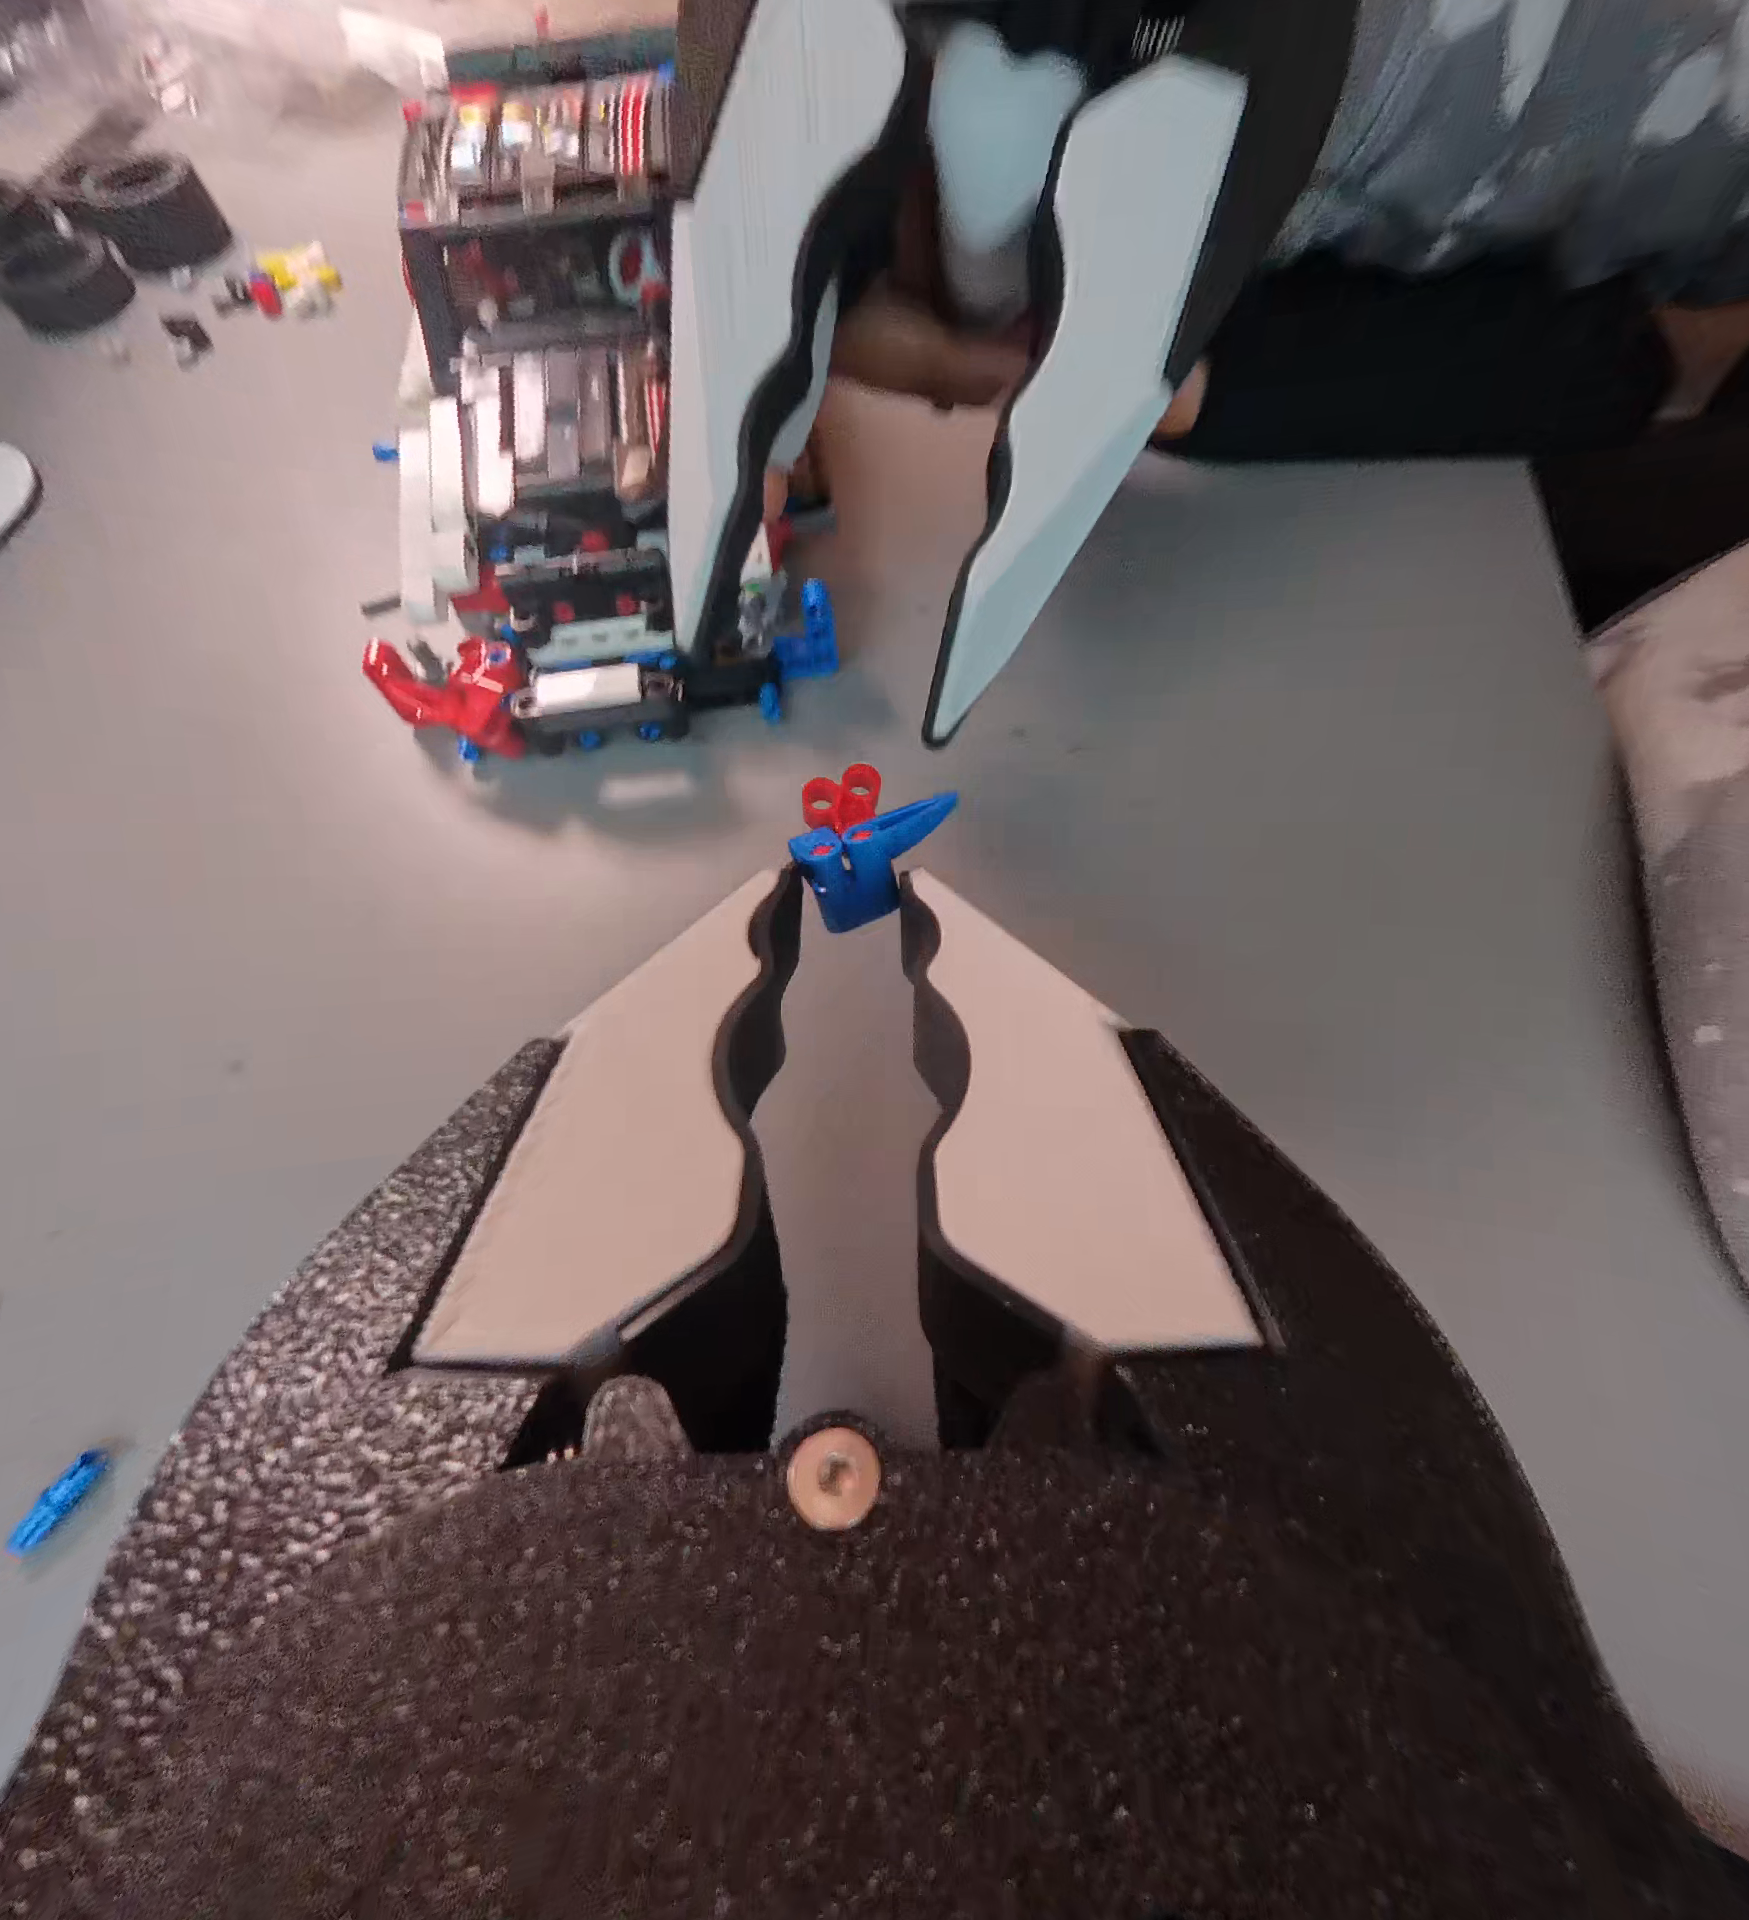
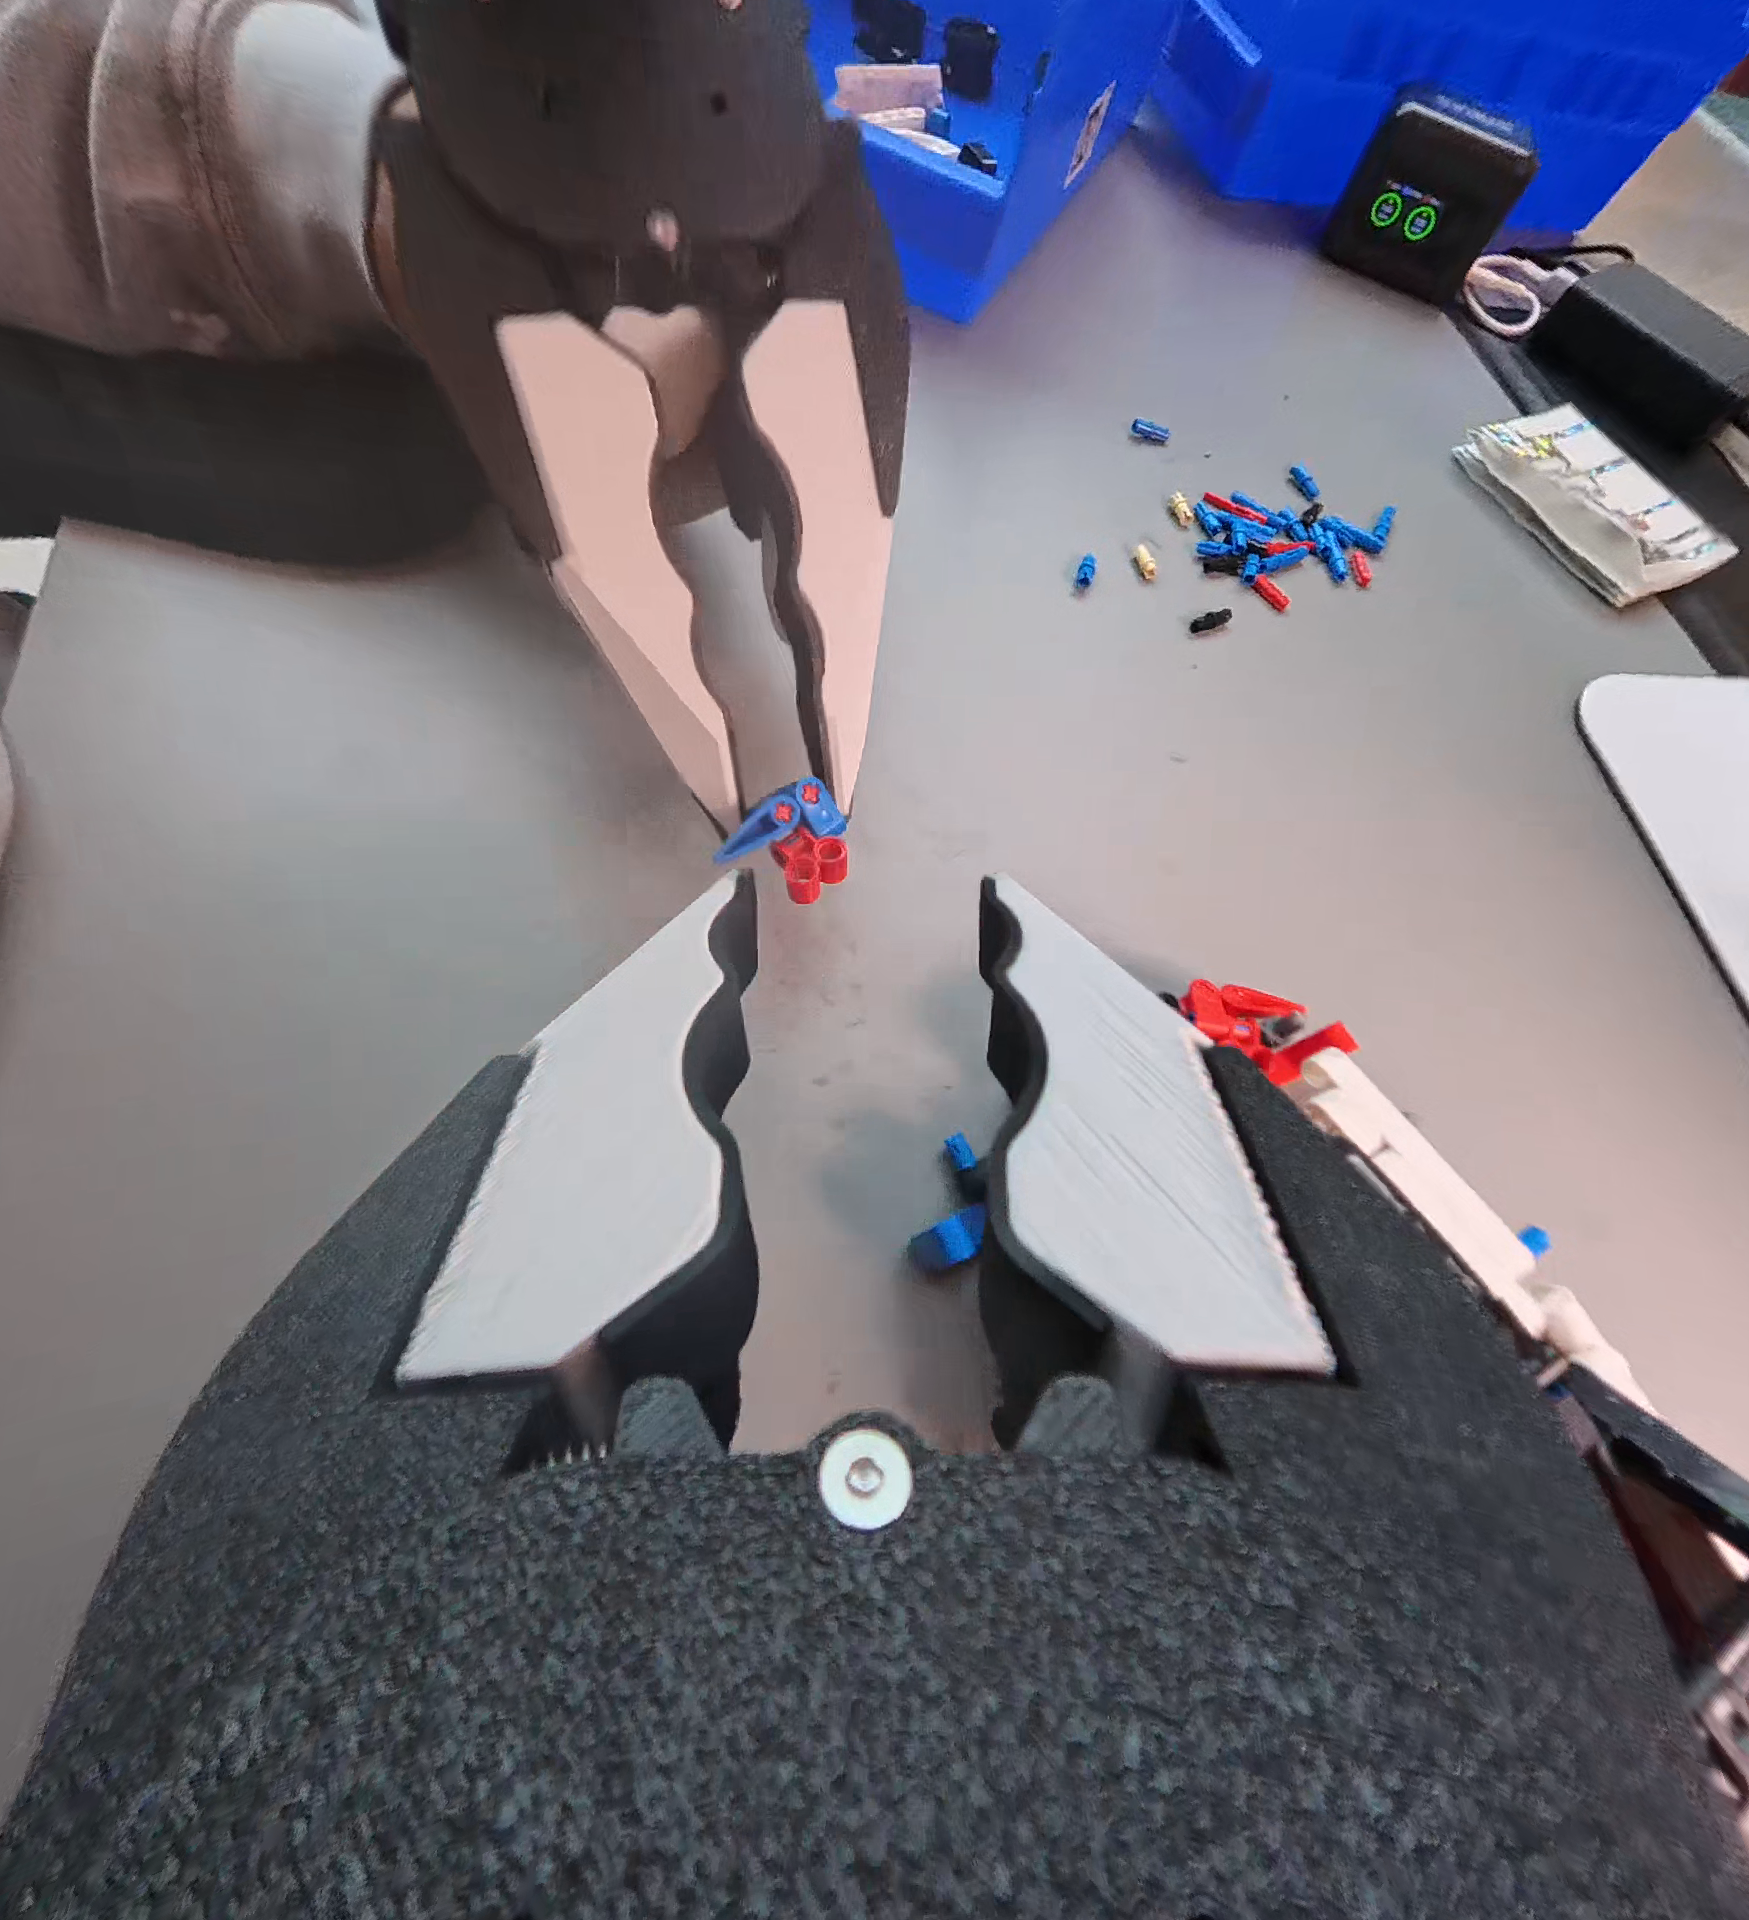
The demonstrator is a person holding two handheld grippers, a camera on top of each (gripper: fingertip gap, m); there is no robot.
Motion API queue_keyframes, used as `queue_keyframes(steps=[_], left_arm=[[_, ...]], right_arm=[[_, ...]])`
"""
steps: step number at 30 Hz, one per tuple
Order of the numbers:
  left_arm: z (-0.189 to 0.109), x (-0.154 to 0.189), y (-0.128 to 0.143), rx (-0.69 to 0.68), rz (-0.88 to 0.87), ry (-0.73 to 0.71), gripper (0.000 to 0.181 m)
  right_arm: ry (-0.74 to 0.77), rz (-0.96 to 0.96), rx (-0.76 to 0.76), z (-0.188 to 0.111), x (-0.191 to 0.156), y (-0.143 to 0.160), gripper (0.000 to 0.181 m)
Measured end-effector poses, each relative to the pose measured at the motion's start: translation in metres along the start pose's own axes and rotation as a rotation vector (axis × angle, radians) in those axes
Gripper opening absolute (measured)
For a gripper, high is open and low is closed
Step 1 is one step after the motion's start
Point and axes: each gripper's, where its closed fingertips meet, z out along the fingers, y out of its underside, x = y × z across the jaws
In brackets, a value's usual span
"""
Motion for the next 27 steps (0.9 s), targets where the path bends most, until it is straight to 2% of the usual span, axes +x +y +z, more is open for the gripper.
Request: queue_keyframes(steps=[1, 4, 7, 10, 13, 17, 19, 21, 24, 27], left_arm=[[-0.004, 0.004, -0.01, 0.06, 0.005, 0.023, 0.017], [-0.015, 0.015, -0.032, 0.198, 0.028, 0.084, 0.017], [-0.02, 0.022, -0.038, 0.252, 0.0, 0.139, 0.017], [-0.02, 0.027, -0.04, 0.277, -0.041, 0.19, 0.017], [-0.02, 0.031, -0.041, 0.285, -0.08, 0.239, 0.017], [-0.025, 0.025, -0.051, 0.353, -0.244, 0.304, 0.017], [-0.025, 0.019, -0.053, 0.367, -0.345, 0.319, 0.015], [-0.03, 0.017, -0.057, 0.404, -0.337, 0.31, 0.02], [-0.034, 0.016, -0.06, 0.428, -0.285, 0.27, 0.038], [-0.037, 0.023, -0.068, 0.466, -0.246, 0.287, 0.037]], right_arm=[[-0.002, -0.039, 0.007, 0.002, -0.004, -0.001, 0.041], [-0.061, -0.086, 0.122, -0.002, -0.021, -0.016, 0.027], [-0.044, -0.146, 0.208, -0.009, -0.026, -0.027, 0.021], [0.026, -0.271, 0.232, -0.012, -0.028, -0.035, 0.025], [0.043, -0.359, 0.214, -0.011, -0.035, -0.034, 0.018], [0.093, -0.335, 0.224, -0.014, -0.028, -0.034, 0.015], [0.079, -0.255, 0.228, -0.015, -0.024, -0.034, 0.015], [-0.005, -0.085, 0.257, -0.016, -0.024, -0.036, 0.014], [-0.237, 0.248, 0.346, -0.025, -0.029, -0.047, 0.014], [-0.431, 0.51, 0.369, -0.027, -0.034, -0.053, 0.014]])
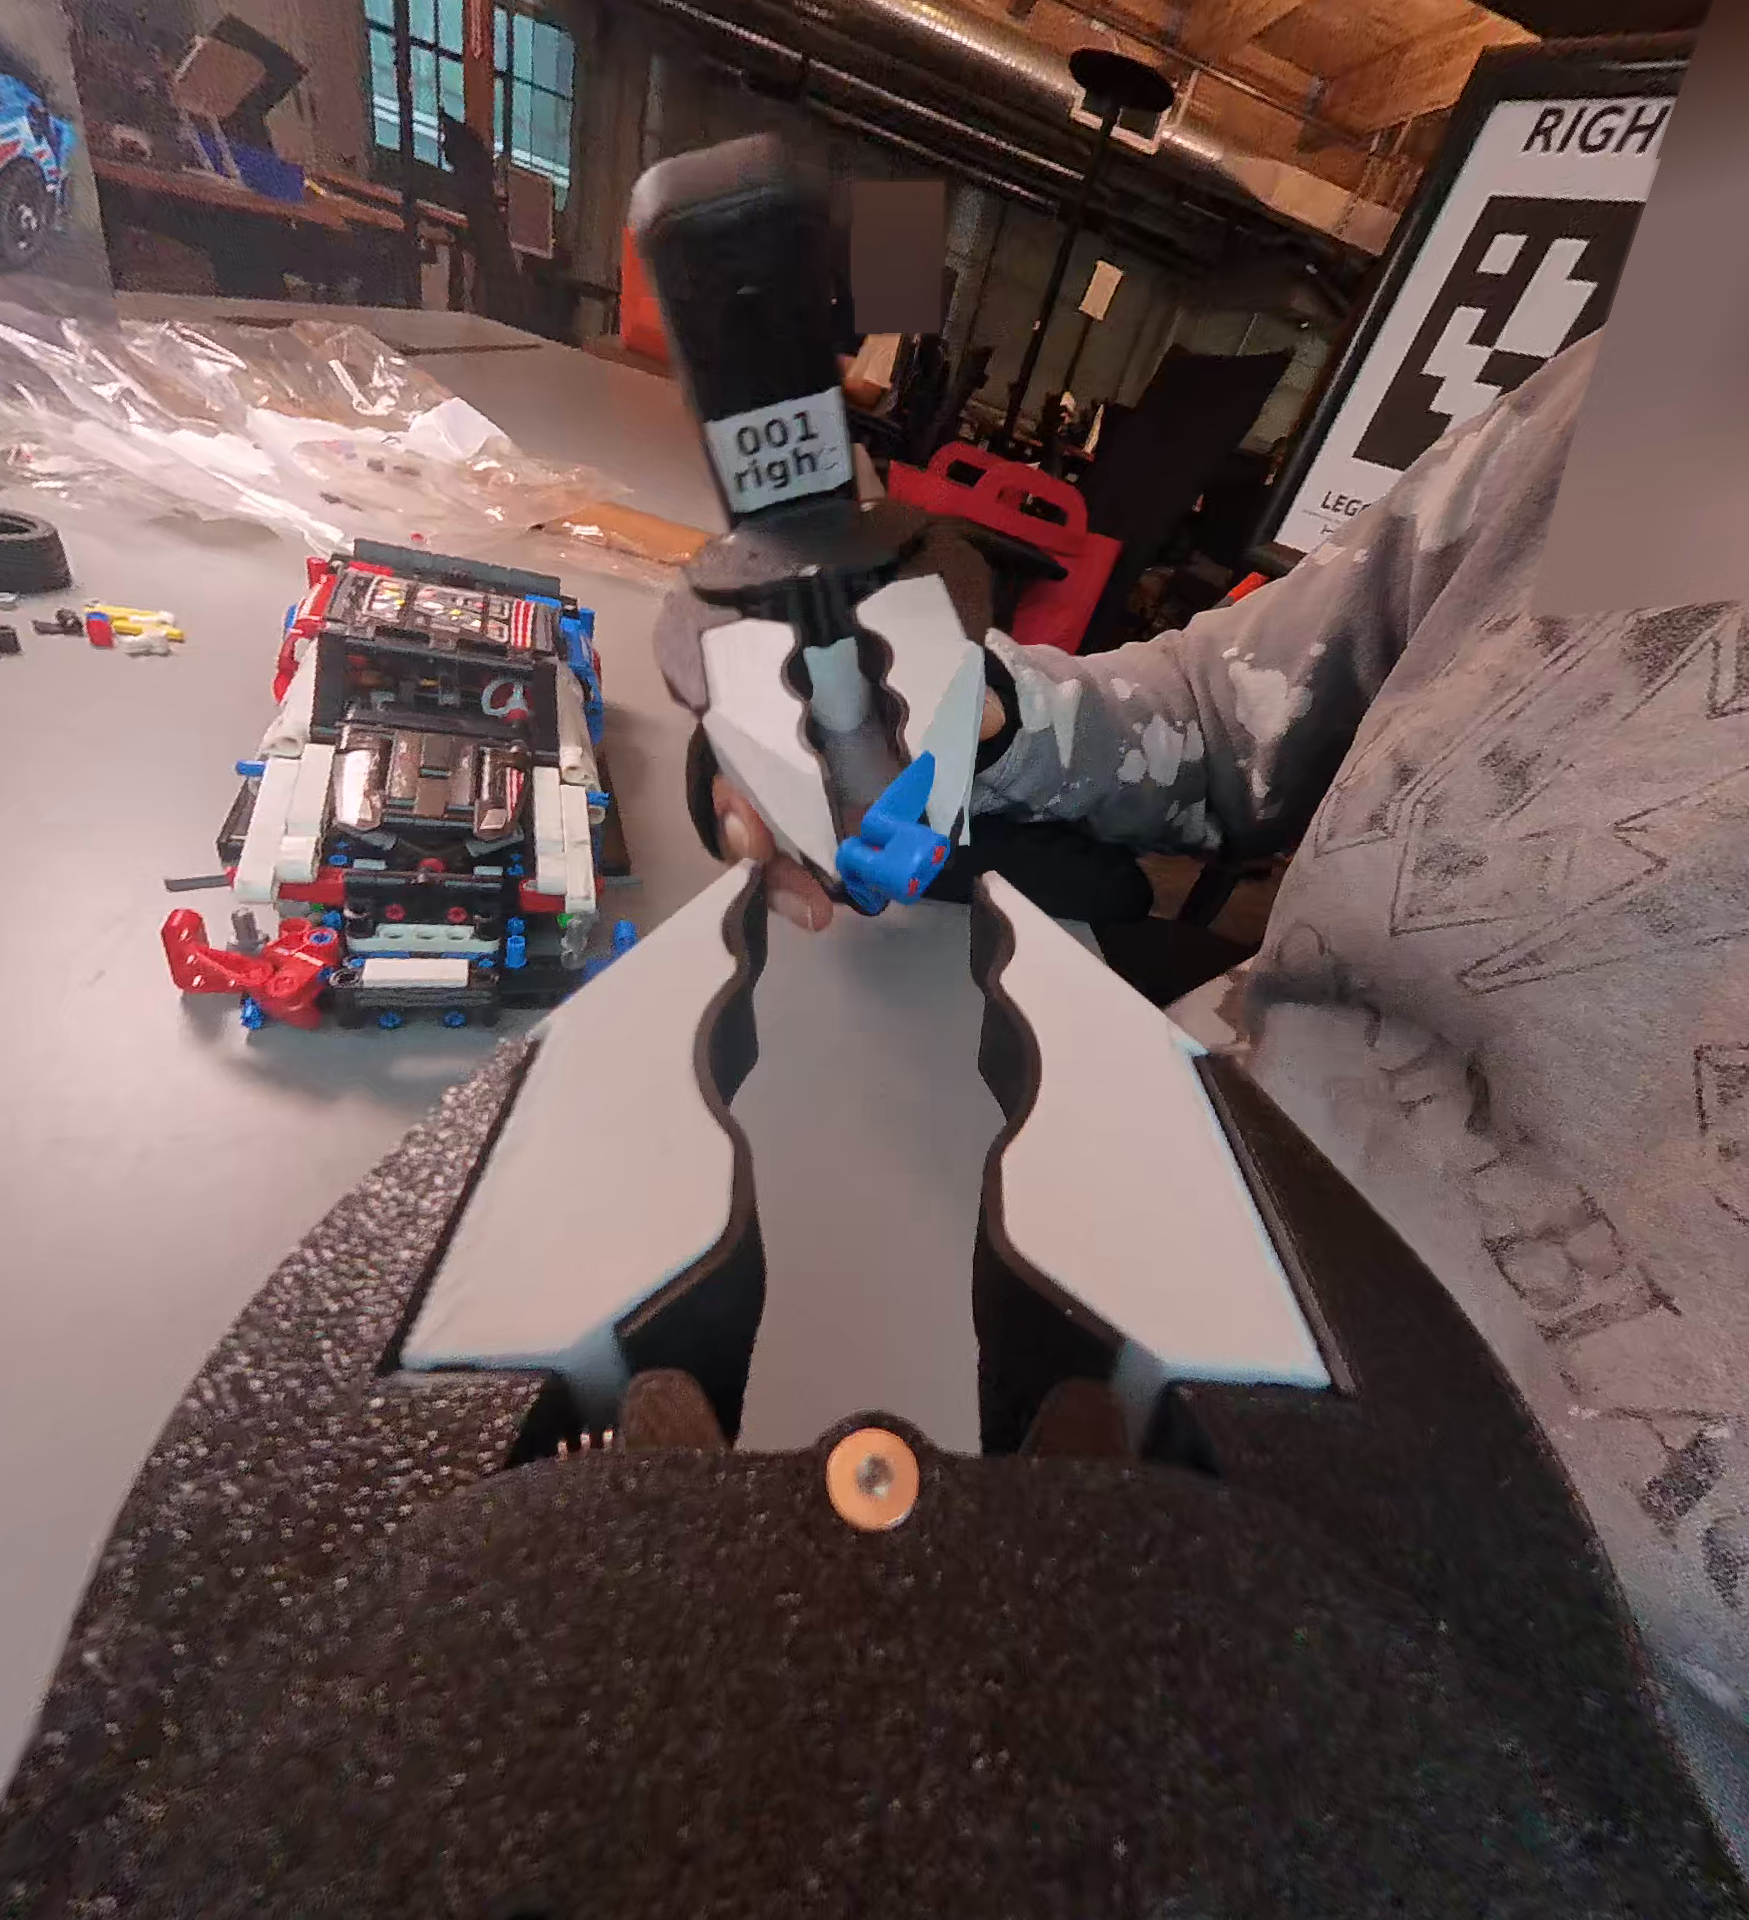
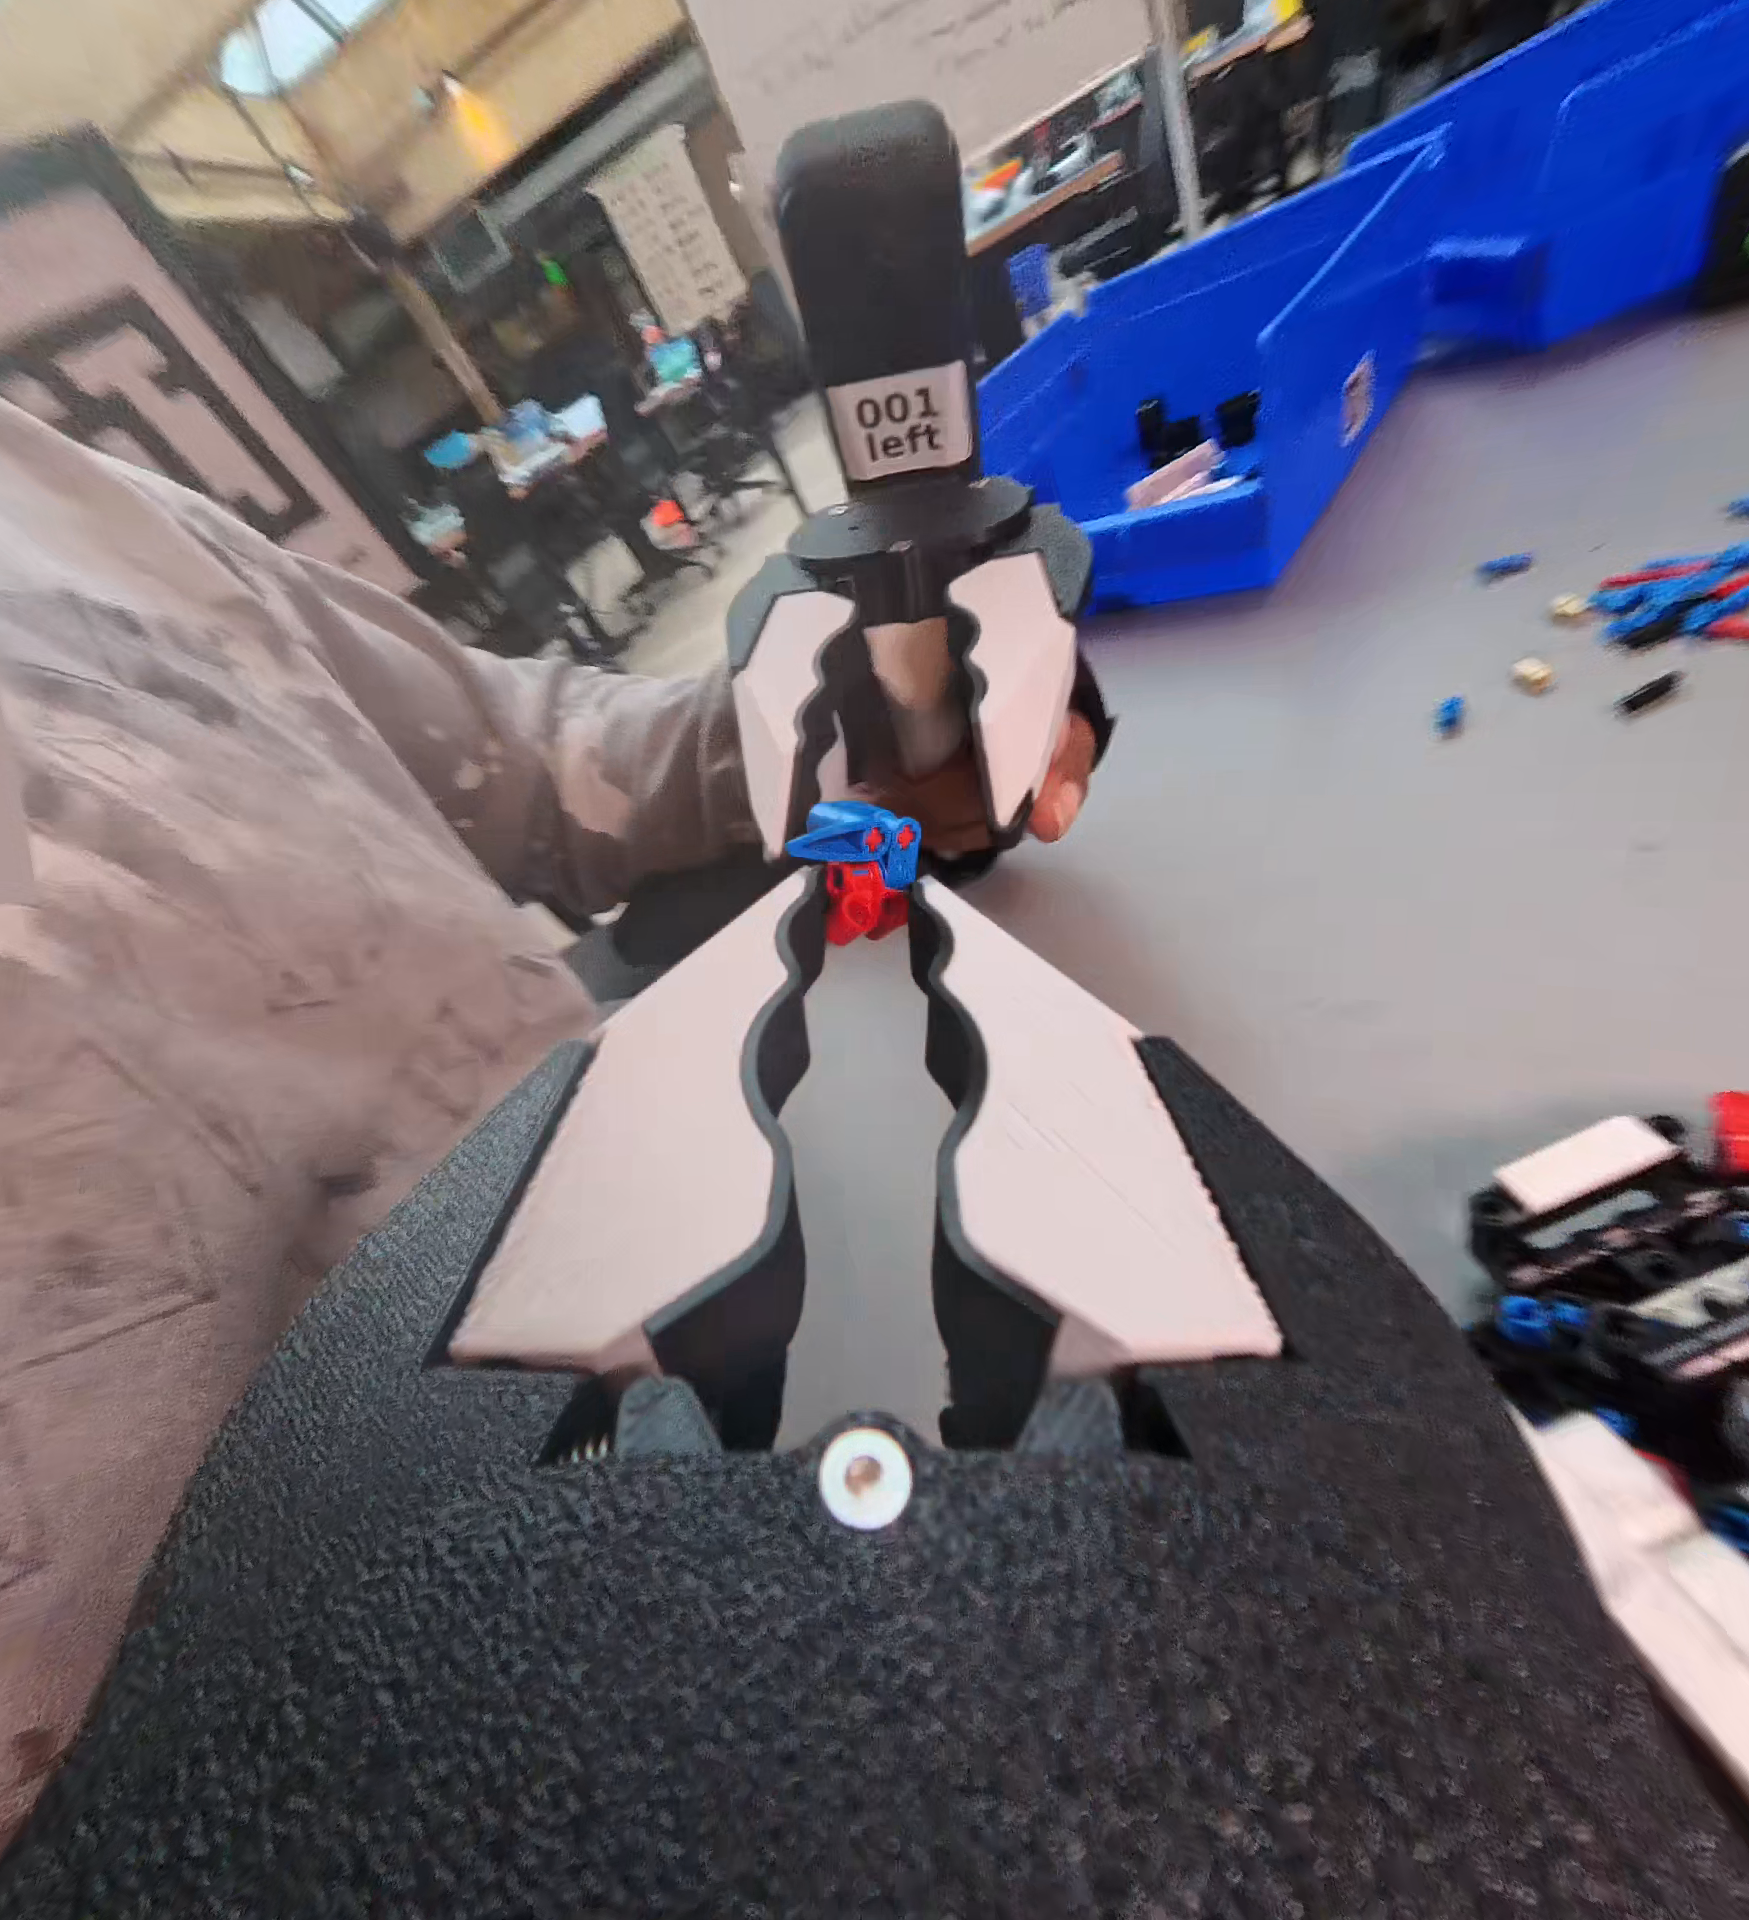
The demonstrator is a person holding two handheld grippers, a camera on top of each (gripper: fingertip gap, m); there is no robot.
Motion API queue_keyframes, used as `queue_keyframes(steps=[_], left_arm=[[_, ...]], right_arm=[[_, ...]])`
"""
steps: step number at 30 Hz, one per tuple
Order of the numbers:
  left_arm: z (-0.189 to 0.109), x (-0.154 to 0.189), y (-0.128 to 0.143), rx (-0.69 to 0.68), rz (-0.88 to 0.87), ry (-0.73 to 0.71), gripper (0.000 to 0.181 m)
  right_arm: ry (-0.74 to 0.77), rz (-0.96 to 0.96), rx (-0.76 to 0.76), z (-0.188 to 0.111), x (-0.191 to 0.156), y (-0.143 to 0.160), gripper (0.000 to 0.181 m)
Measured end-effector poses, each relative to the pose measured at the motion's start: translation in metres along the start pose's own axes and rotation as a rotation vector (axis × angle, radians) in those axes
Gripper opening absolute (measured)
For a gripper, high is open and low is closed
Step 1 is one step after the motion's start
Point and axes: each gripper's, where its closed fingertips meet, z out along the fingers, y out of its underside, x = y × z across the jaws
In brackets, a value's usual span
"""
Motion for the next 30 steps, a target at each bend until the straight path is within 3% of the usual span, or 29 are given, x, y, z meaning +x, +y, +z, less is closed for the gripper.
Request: queue_keyframes(steps=[5, 10, 14, 17, 23, 26, 29, 30], left_arm=[[0.003, 0.02, 0.003, -0.021, -0.011, 0.115, 0.016], [0.002, 0.007, 0.0, -0.019, 0.007, 0.024, 0.015], [0.0, -0.009, 0.0, -0.027, -0.006, -0.09, 0.015], [0.0, -0.017, 0.002, -0.024, -0.027, -0.133, 0.014], [-0.001, -0.033, 0.011, -0.085, -0.003, -0.245, 0.006], [-0.001, -0.03, 0.009, -0.091, 0.05, -0.264, 0.015], [0.0, -0.025, 0.011, -0.08, -0.019, -0.19, 0.024], [0.0, -0.021, 0.012, -0.078, -0.057, -0.15, 0.039]], right_arm=[[-0.163, 0.187, -0.038, 0.009, -0.014, 0.013, 0.014], [-0.101, 0.176, 0.004, 0.005, -0.003, 0.006, 0.014], [0.099, -0.052, 0.018, 0.001, 0.014, 0.001, 0.013], [0.262, -0.273, -0.063, 0.003, 0.025, 0.007, 0.01], [0.378, -0.397, -0.172, 0.0, 0.037, 0.017, 0.007], [0.382, -0.344, -0.165, 0.001, 0.037, 0.018, 0.007], [0.302, -0.269, -0.122, 0.002, 0.031, 0.016, 0.007], [0.244, -0.253, -0.101, 0.002, 0.025, 0.015, 0.006]])
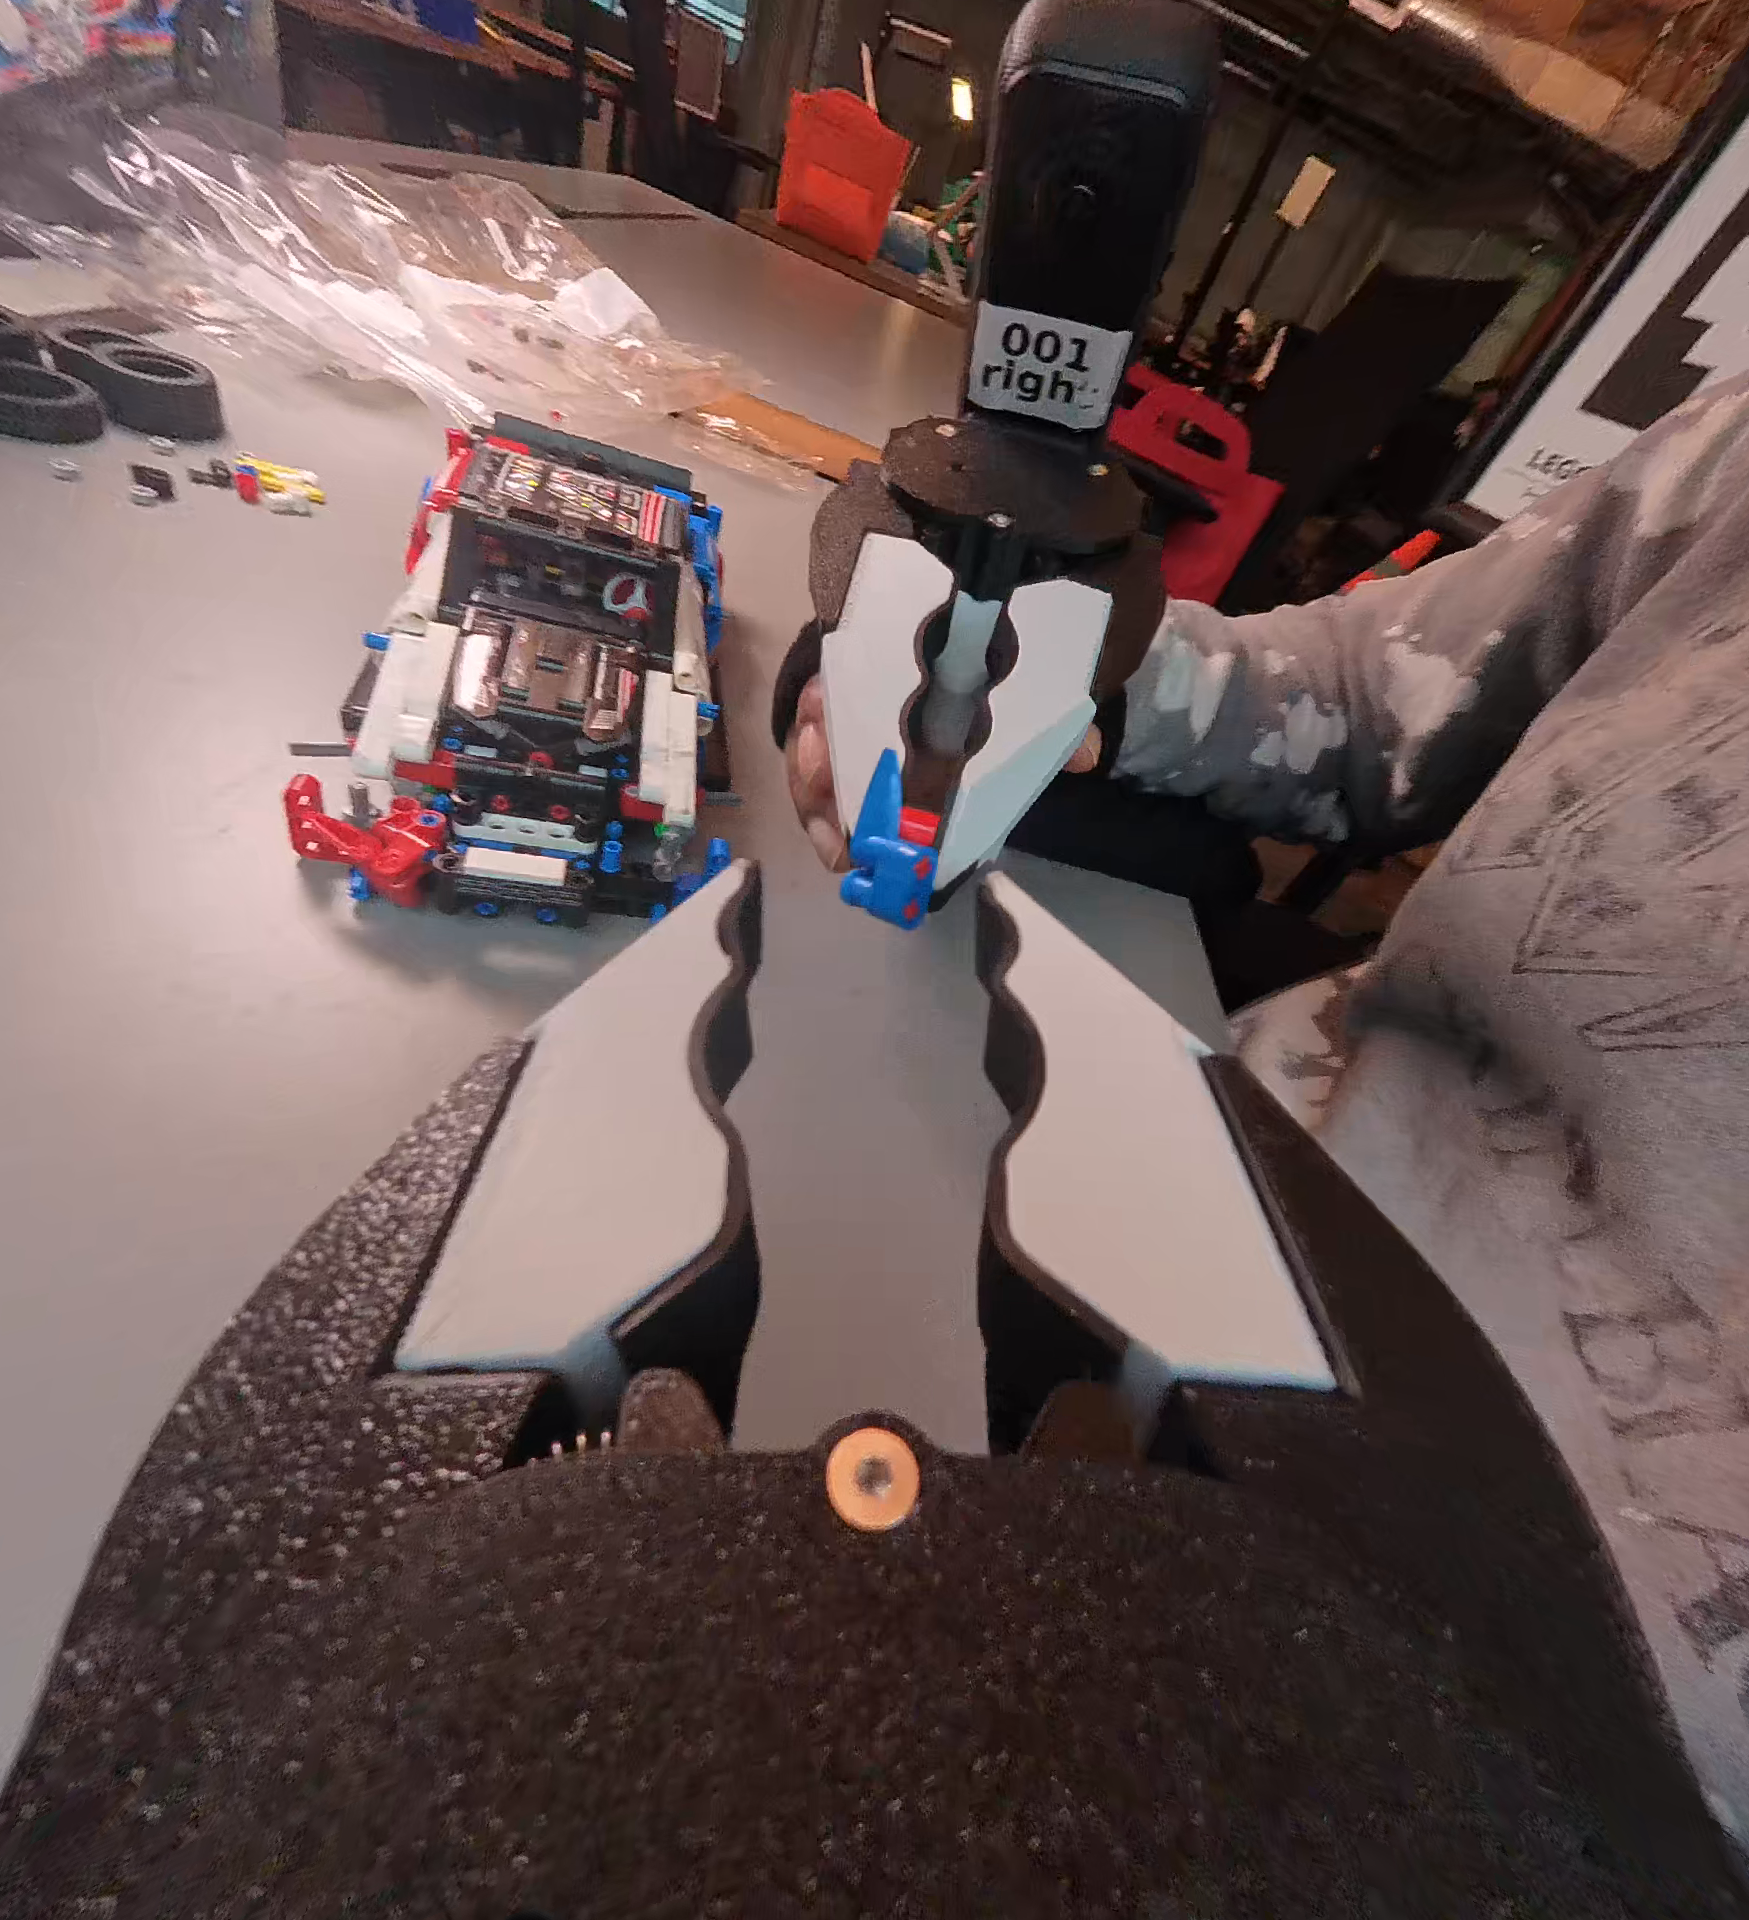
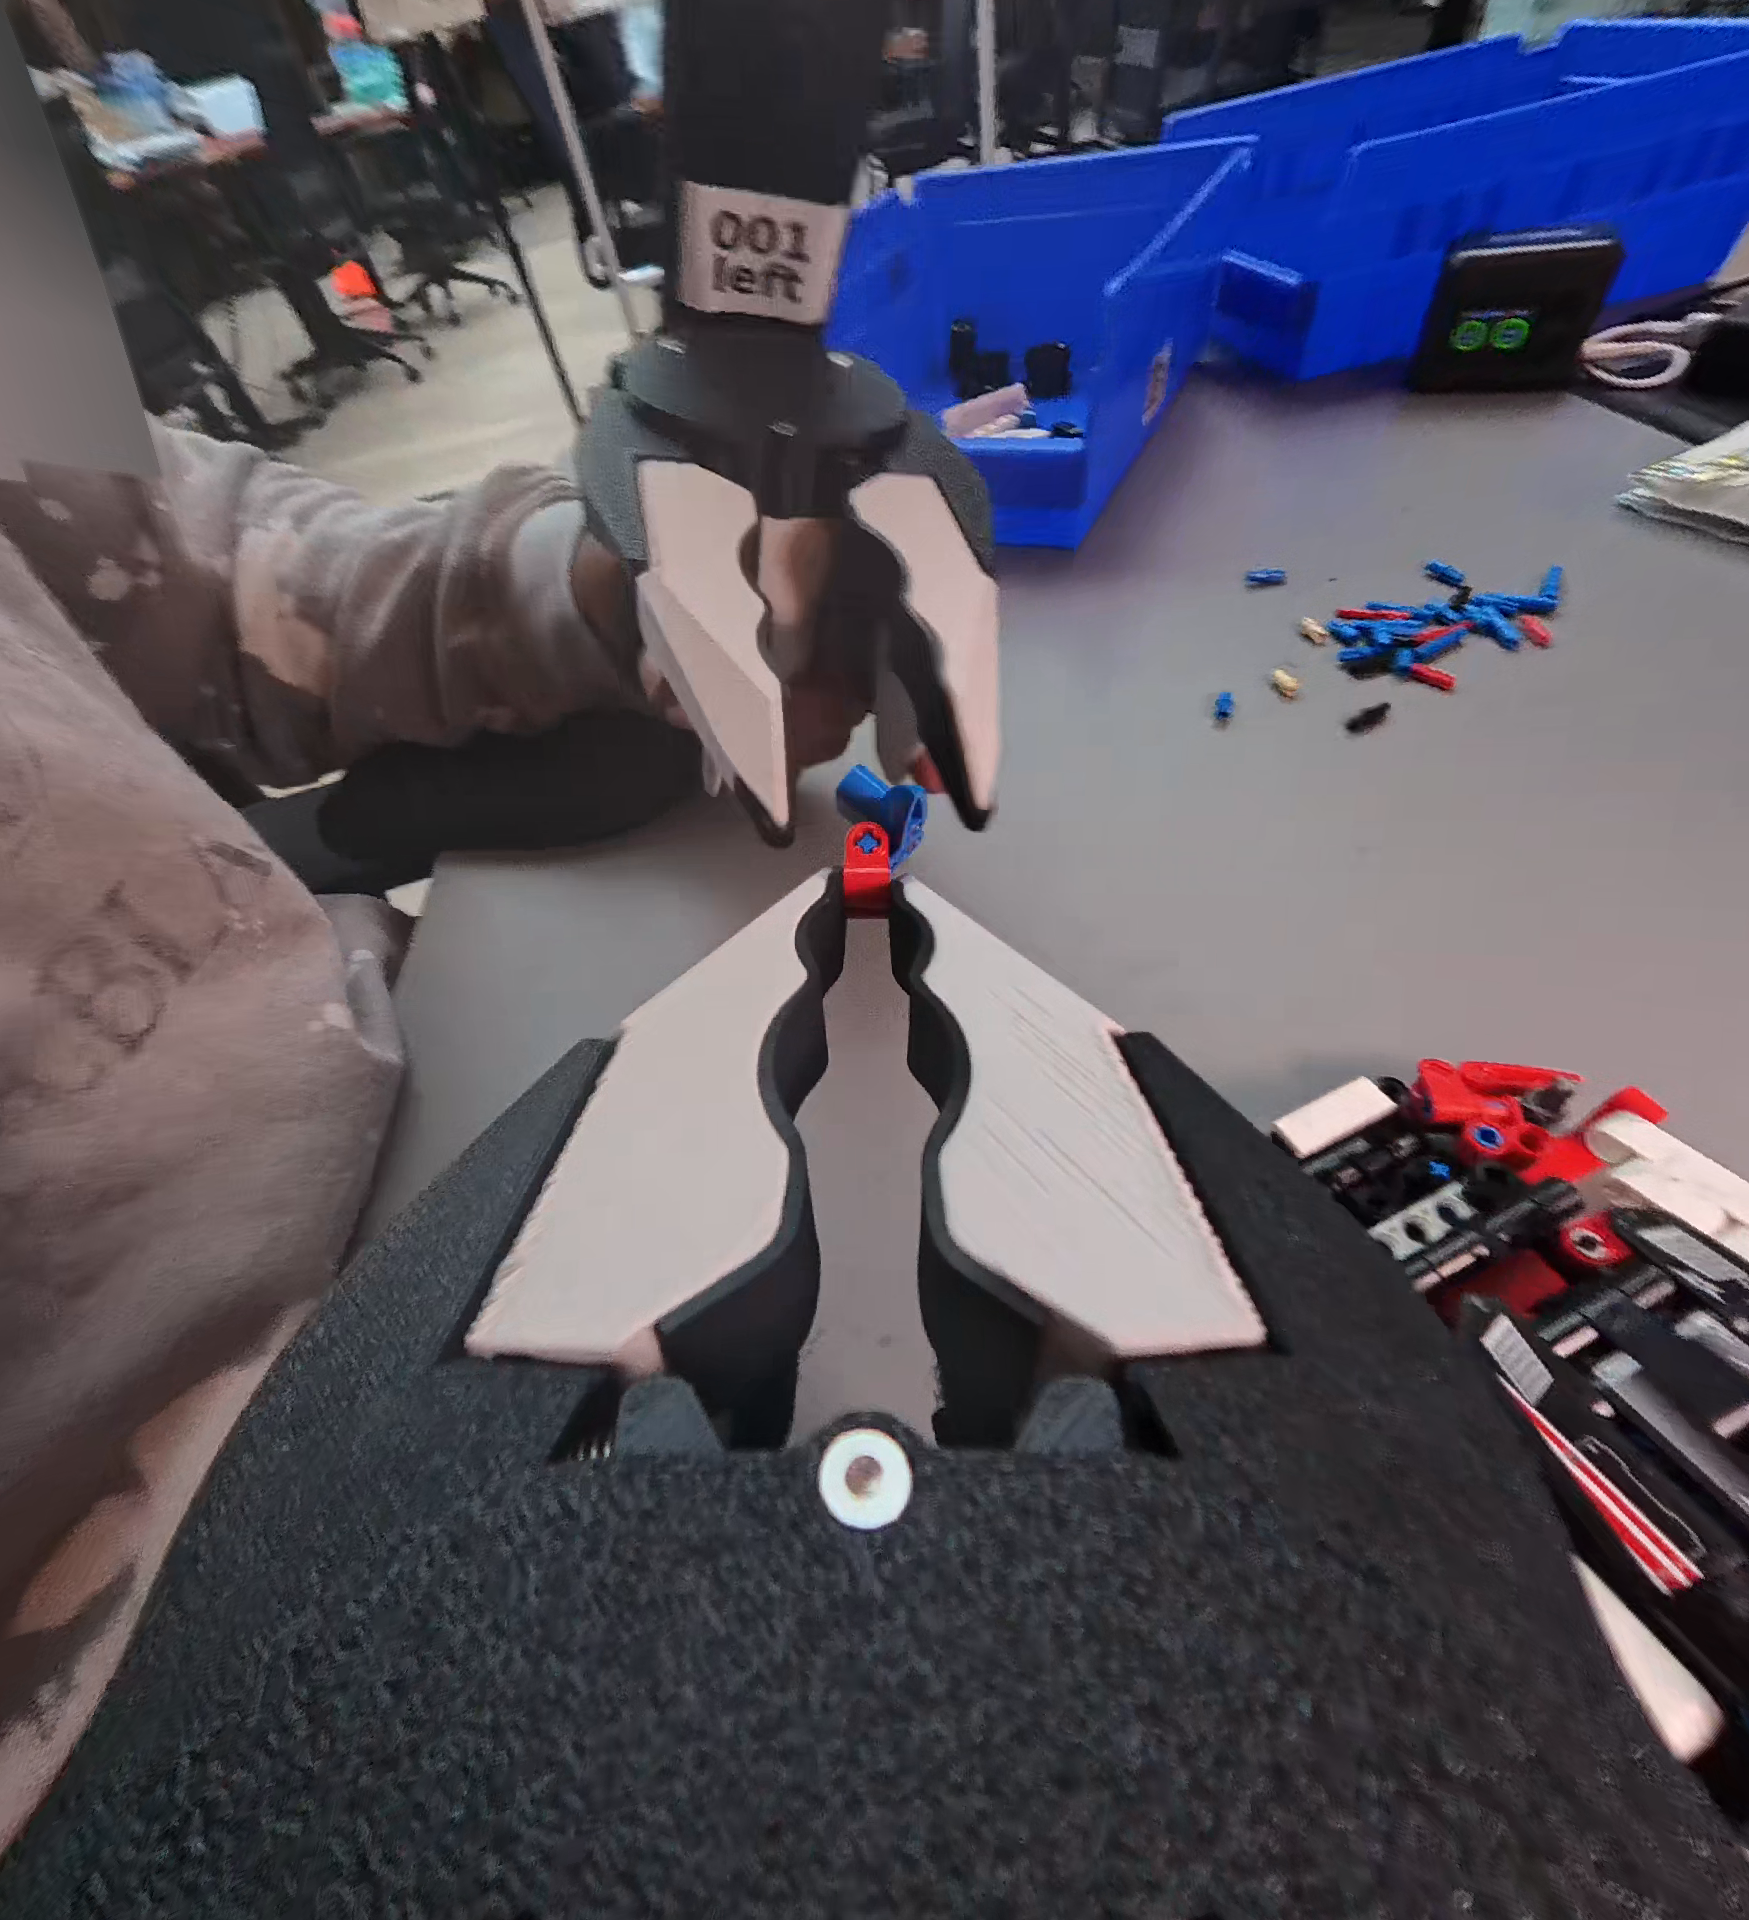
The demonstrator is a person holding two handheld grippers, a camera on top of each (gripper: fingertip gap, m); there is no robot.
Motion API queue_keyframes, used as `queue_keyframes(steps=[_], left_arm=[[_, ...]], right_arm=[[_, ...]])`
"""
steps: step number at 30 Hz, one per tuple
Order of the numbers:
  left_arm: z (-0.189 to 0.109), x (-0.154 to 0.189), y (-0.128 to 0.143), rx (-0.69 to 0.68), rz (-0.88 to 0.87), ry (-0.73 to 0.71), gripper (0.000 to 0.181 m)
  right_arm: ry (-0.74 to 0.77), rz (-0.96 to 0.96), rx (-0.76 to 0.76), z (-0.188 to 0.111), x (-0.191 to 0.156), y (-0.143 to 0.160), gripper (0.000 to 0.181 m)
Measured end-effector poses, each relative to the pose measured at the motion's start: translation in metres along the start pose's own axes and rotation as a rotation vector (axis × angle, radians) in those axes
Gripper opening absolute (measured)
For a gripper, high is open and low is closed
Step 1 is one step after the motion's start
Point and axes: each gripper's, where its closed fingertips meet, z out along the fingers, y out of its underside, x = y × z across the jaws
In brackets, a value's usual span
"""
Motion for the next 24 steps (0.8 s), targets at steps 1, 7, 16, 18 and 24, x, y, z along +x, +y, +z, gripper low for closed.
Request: queue_keyframes(steps=[1, 7, 16, 18, 24], left_arm=[[0.0, 0.005, 0.0, 0.002, -0.027, 0.049, 0.045], [0.008, 0.035, 0.012, -0.053, -0.078, 0.257, 0.023], [0.008, -0.008, 0.01, -0.101, 0.159, -0.12, 0.016], [0.009, -0.011, 0.013, -0.128, 0.193, -0.157, 0.016], [0.01, -0.002, 0.025, -0.173, 0.192, -0.096, 0.015]], right_arm=[[-0.064, -0.001, 0.02, -0.002, -0.008, -0.003, 0.006], [-0.162, -0.084, -0.012, -0.003, -0.029, 0.004, 0.006], [0.026, 0.182, -0.034, 0.003, 0.01, 0.008, 0.007], [0.048, 0.188, -0.051, 0.005, 0.012, 0.012, 0.007], [0.03, 0.018, -0.122, 0.007, 0.004, 0.023, 0.009]])
